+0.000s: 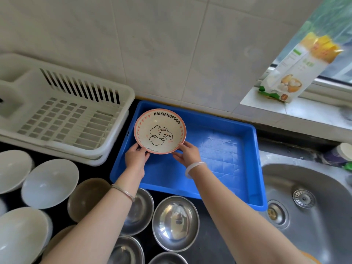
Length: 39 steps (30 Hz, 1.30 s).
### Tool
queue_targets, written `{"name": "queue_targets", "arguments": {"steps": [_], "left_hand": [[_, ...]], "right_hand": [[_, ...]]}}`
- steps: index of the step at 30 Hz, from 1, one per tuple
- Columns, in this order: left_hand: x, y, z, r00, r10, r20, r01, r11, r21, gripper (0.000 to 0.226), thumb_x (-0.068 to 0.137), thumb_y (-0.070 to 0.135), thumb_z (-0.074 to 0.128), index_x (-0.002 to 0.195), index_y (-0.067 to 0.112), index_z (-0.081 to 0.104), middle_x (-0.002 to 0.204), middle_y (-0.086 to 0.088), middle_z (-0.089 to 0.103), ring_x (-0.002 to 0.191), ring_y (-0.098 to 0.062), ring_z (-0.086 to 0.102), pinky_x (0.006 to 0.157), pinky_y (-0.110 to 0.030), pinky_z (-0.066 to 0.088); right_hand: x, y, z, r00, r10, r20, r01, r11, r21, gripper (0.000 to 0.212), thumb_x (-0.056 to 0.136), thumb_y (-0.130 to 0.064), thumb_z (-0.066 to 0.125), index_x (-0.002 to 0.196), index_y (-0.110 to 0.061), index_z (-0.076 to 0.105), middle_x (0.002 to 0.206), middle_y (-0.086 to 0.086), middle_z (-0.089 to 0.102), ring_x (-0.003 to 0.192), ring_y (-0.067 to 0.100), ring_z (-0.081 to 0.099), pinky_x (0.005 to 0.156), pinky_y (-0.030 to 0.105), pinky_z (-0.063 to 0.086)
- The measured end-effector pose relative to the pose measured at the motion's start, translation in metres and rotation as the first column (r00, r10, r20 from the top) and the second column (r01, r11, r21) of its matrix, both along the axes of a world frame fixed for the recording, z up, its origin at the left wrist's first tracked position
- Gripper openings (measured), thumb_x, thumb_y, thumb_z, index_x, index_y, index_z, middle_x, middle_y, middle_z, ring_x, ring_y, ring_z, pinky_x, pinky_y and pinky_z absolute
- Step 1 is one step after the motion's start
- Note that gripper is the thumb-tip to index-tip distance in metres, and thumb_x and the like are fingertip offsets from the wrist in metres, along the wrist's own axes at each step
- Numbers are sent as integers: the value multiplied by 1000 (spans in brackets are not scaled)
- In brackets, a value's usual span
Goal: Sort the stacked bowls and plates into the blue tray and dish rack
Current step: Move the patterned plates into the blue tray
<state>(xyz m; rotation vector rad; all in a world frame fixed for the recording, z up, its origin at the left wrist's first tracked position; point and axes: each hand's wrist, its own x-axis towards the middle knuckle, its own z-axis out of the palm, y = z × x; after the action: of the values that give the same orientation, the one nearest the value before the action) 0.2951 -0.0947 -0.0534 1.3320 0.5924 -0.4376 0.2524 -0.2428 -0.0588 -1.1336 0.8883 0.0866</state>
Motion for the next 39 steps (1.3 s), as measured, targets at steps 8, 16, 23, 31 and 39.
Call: {"name": "queue_targets", "arguments": {"steps": [8, 16, 23, 31, 39], "left_hand": [[-30, -1, 16, 986, -119, 116, 105, 987, 122, 39, 94, 12, 50, 134, 10, 49, 132, -3, 55, 110, -14, 54, 88, -24, 43], [-109, -35, 51, 900, -390, 193, 348, 911, 221, 25, 91, 12, 51, 113, 20, 60, 95, 0, 59, 85, -14, 56, 78, -26, 46], [-240, -105, 53, 546, -813, 201, 690, 573, 443, 27, 90, 13, 55, 116, 10, 65, 116, -7, 68, 107, -18, 62, 97, -25, 44], [-333, -146, 32, 214, -977, 24, 842, 197, 502, 47, 91, 27, 56, 136, 20, 45, 136, -2, 53, 121, -16, 52, 95, -25, 40], [-355, -156, 21, 366, -927, -87, 907, 334, 257, 42, 91, 8, 52, 130, 22, 47, 104, 1, 57, 80, -11, 62, 48, -15, 51]], "right_hand": [[-17, -2, 13, 991, 119, -53, -127, 977, -172, 35, 96, -18, 45, 130, -12, 51, 118, 9, 59, 97, 27, 63, 80, 34, 53], [-111, -34, 57, 989, 148, 25, -120, 880, -459, 24, 96, -16, 41, 108, -13, 61, 100, 8, 67, 74, 14, 63, 63, 20, 47], [-270, -88, 69, 988, -28, -153, -98, 653, -751, 19, 91, -13, 52, 101, -15, 68, 95, 8, 73, 87, 21, 68, 83, 31, 51], [-407, -129, 56, 900, -227, -373, -230, 481, -846, 36, 89, -5, 49, 124, -11, 59, 123, 8, 64, 115, 27, 57, 93, 32, 43], [-451, -131, 37, 884, -377, -276, -7, 581, -814, 20, 92, -15, 54, 108, -15, 66, 99, 6, 70, 88, 23, 62, 72, 28, 45]]}}
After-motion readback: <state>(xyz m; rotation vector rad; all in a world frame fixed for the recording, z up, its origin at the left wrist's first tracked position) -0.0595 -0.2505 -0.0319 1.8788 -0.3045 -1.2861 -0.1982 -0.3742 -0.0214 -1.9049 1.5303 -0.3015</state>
